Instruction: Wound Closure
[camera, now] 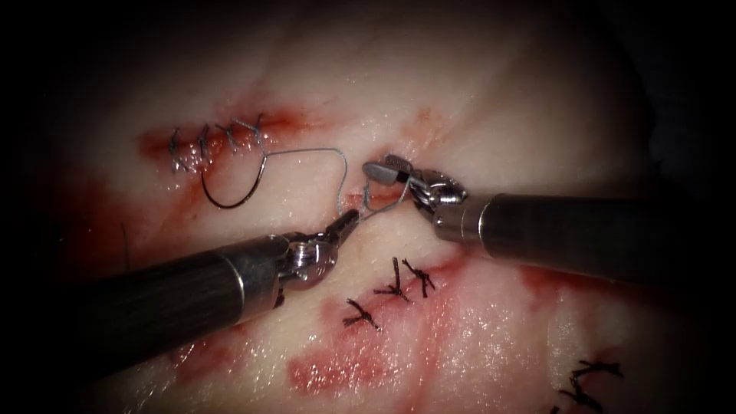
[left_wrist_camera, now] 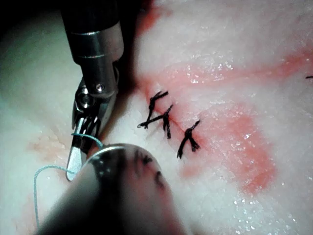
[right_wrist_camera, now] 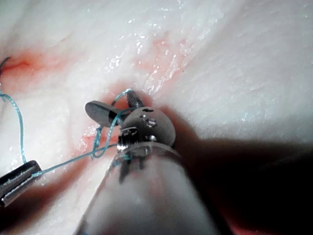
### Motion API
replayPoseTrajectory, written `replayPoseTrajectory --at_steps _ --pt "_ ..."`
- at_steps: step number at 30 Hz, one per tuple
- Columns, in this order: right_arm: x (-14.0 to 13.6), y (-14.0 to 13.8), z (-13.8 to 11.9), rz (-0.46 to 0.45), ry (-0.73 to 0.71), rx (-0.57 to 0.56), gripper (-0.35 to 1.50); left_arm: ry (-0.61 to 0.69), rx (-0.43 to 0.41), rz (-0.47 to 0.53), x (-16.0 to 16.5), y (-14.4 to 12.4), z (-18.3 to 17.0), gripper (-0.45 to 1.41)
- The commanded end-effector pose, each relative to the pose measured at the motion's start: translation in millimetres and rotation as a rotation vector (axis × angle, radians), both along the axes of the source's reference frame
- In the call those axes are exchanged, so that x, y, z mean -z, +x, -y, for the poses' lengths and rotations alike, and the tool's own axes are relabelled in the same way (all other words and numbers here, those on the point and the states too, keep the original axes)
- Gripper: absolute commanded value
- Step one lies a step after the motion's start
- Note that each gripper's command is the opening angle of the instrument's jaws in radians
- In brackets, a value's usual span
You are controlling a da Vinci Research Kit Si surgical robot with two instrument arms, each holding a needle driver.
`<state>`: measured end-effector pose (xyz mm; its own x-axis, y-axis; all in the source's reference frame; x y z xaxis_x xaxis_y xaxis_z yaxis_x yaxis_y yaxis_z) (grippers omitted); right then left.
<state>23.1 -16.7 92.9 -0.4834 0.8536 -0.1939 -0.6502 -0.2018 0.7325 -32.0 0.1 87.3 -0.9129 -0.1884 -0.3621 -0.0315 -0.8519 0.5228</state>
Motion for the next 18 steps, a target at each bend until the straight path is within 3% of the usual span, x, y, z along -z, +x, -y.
replayPoseTrajectory --at_steps 1,3,7,18 --pt "-0.4 0.9 -0.4 -0.008 0.002 -0.001 0.61 -0.002 0.0 0.001 -0.4 -0.6 -0.5 -0.45" --pt "-0.5 1.0 -0.6 -0.005 0.001 -0.004 0.39 0.001 -0.001 0.0 -0.4 -0.6 -0.4 -0.45" --pt "-0.8 1.4 -1.1 0.011 -0.013 0.005 -0.35 0.001 -0.003 0.0 -0.4 -0.5 -0.4 -0.45" --pt "0.8 1.5 -0.9 -0.002 -0.019 0.099 -0.35 0.008 -0.007 0.0 -0.1 0.8 -1.2 -0.45"
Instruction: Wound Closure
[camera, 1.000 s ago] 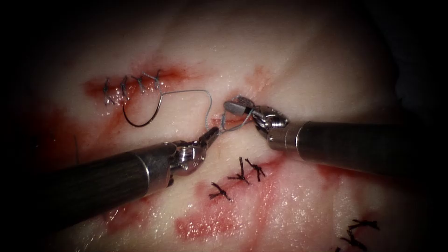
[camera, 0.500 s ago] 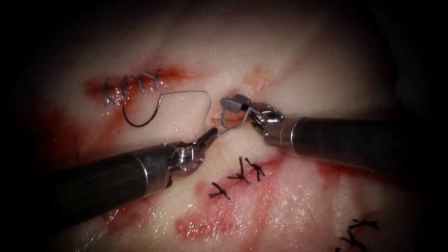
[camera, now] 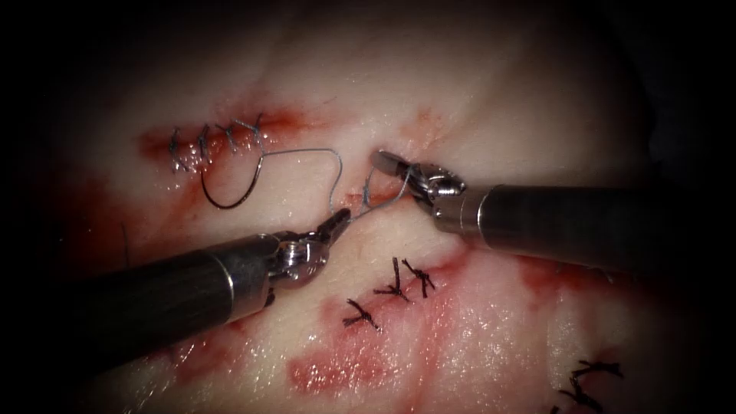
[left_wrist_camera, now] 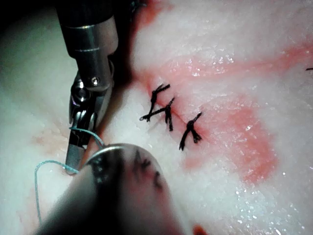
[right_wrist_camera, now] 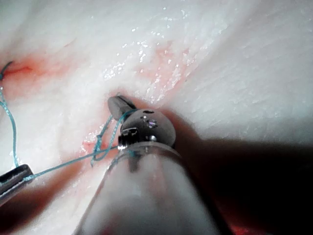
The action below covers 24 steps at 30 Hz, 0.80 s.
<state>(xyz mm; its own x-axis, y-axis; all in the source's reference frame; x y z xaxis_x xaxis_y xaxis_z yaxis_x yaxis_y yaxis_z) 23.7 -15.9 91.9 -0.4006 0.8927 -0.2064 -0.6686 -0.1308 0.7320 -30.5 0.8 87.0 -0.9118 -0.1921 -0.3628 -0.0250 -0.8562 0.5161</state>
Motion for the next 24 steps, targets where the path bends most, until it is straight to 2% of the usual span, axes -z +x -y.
replayPoseTrajectory --at_steps 1,7,10,14,17,24 --pt "0.2 1.0 0.1 0.002 -0.025 0.029 -0.35 0.003 0.004 -0.005 -0.3 -0.3 -0.8 -0.45" --pt "1.9 1.5 0.7 0.014 -0.15 0.133 -0.35 0.026 0.04 -0.033 0.9 1.2 -4.2 -0.45" --pt "3.2 1.5 0.9 0.026 -0.238 0.206 -0.35 0.01 0.029 -0.118 1.3 1.8 -6.6 -0.45" --pt "4.7 1.5 1.3 0.049 -0.315 0.291 -0.35 0.023 0.038 -0.129 1.0 2.2 -8.9 -0.45" --pt "5.6 1.3 1.8 0.061 -0.351 0.333 -0.35 0.028 0.046 -0.137 0.3 2.6 -10.9 -0.45" --pt "5.9 0.3 2.1 0.077 -0.368 0.344 -0.35 0.055 0.049 -0.198 -3.4 3.8 -16.0 -0.45"
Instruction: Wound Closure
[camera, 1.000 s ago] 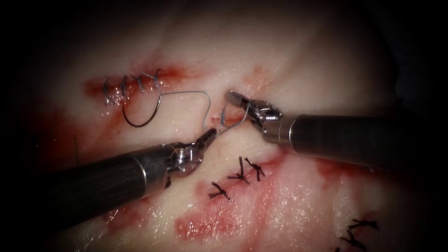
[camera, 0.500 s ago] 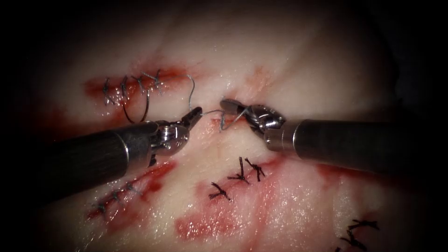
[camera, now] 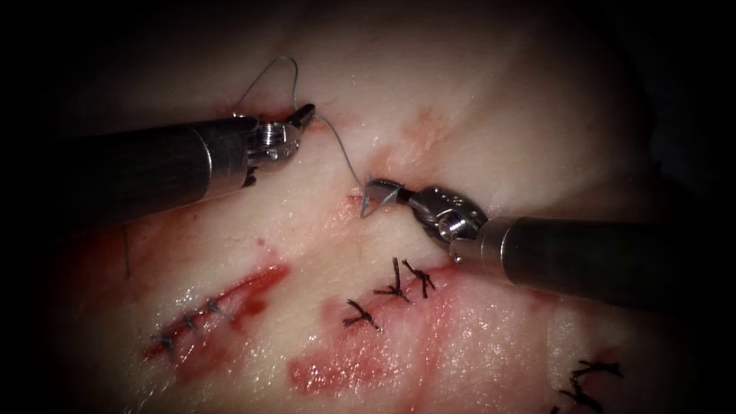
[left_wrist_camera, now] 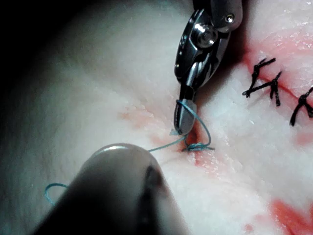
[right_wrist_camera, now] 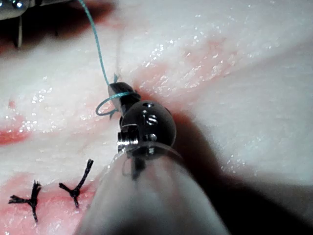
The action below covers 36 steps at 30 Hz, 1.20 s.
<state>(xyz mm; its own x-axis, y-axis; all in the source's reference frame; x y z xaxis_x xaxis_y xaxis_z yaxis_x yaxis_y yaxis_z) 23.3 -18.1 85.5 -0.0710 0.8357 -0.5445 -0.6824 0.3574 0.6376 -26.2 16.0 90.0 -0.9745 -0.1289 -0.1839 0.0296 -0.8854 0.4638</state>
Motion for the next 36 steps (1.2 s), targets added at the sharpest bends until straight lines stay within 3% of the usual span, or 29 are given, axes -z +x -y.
replayPoseTrajectory --at_steps 1,6,8,16,19,27,36 --pt "-0.4 0.5 0.0 0.032 -0.064 0.046 -0.35 0.002 -0.004 -0.014 -1.8 -0.4 -2.0 -0.45" --pt "0.0 0.4 0.7 0.021 -0.148 0.137 -0.35 0.018 -0.019 -0.044 -5.0 -0.2 -4.5 -0.45" --pt "0.0 0.8 1.0 0.004 -0.171 0.188 -0.35 0.019 -0.013 -0.051 -6.6 -0.2 -7.4 -0.45" --pt "0.3 2.0 1.9 -0.034 -0.214 0.3 -0.35 0.031 0.031 -0.02 -6.7 -2.3 -14.2 -0.45" --pt "0.1 2.7 2.4 -0.034 -0.21 0.345 -0.35 -0.001 0.022 0.003 -6.6 -4.2 -16.6 -0.45" --pt "-0.4 3.9 3.9 -0.023 -0.195 0.407 -0.35 -0.071 -0.01 0.02 -7.7 -7.8 -21.4 -0.45" --pt "-0.4 4.0 4.6 -0.01 -0.185 0.43 -0.35 -0.12 -0.007 0.048 -9.0 -9.4 -24.8 -0.45"
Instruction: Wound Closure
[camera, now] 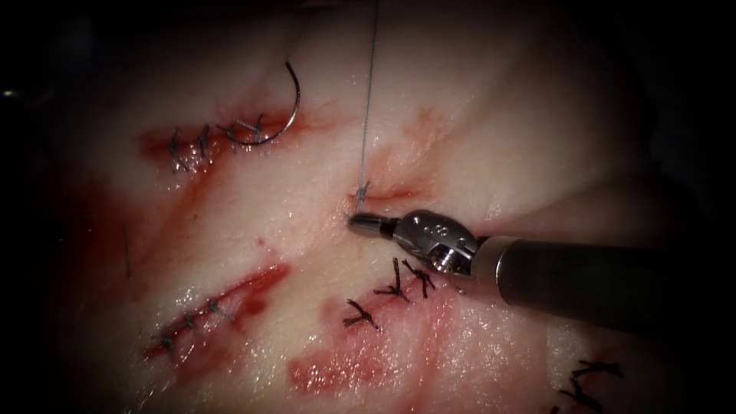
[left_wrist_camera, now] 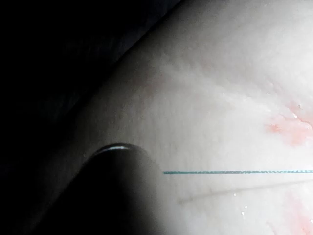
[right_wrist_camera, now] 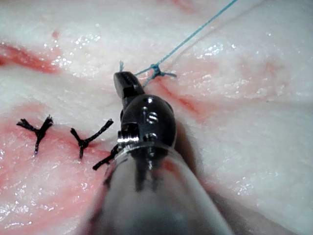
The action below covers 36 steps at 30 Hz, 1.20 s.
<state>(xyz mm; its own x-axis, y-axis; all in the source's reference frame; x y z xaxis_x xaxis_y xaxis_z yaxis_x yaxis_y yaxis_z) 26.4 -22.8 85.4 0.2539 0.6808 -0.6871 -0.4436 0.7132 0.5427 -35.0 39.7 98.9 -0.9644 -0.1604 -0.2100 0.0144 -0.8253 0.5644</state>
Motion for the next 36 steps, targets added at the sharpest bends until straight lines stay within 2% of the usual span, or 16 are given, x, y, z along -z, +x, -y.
replayPoseTrajectory --at_steps 1,4,7,11,18,21,24,25,26,29,33,34,36 --pt "-0.5 0.9 0.1 0.005 0.001 0.008 -0.35 -0.015 0.0 0.006 -0.3 -0.7 -1.5 -0.45" --pt "-0.8 1.0 1.0 0.023 0.014 0.045 -0.35 -0.038 -0.013 0.015 -0.8 -1.4 -2.3 -0.45" --pt "-1.7 1.9 4.0 0.054 0.067 0.139 -0.35 -0.061 -0.02 0.018 -2.2 -3.1 -2.0 -0.45" --pt "-1.6 2.3 5.9 0.058 0.101 0.194 -0.35 -0.059 -0.039 0.021 -3.6 -4.5 -1.6 -0.45" --pt "-0.8 2.1 5.0 0.065 0.082 0.126 -0.35 -0.059 -0.06 0.042 -3.4 -4.5 -1.2 -0.45" --pt "0.2 2.0 3.8 0.078 -0.083 0.089 -0.35 -0.056 -0.067 0.038 -3.0 -3.9 -0.2 -0.45" --pt "1.1 1.9 3.1 0.104 -0.128 0.052 -0.35 -0.048 -0.069 0.03 -2.3 -3.1 0.6 -0.45" --pt "1.2 1.7 2.9 0.108 -0.137 0.036 -0.01 -0.046 -0.072 0.032 -2.0 -2.9 0.8 -0.45" --pt "1.3 1.6 2.8 0.11 -0.142 0.032 0.12 -0.041 -0.072 0.029 -1.7 -2.5 1.1 -0.45" --pt "1.2 0.9 2.5 0.118 -0.178 0.036 0.24 -0.034 -0.077 0.029 -0.8 -1.6 1.7 -0.45" --pt "0.8 -0.3 1.4 0.119 -0.248 0.052 0.71 -0.031 -0.079 0.029 0.0 -0.8 2.4 -0.45" --pt "0.6 -0.8 0.6 0.125 -0.289 0.059 0.99 -0.031 -0.08 0.031 0.2 -0.6 2.6 -0.45" --pt "0.2 -0.8 0.0 0.141 -0.34 0.069 1.18 -0.029 -0.079 0.03 0.2 -0.5 2.5 -0.45"
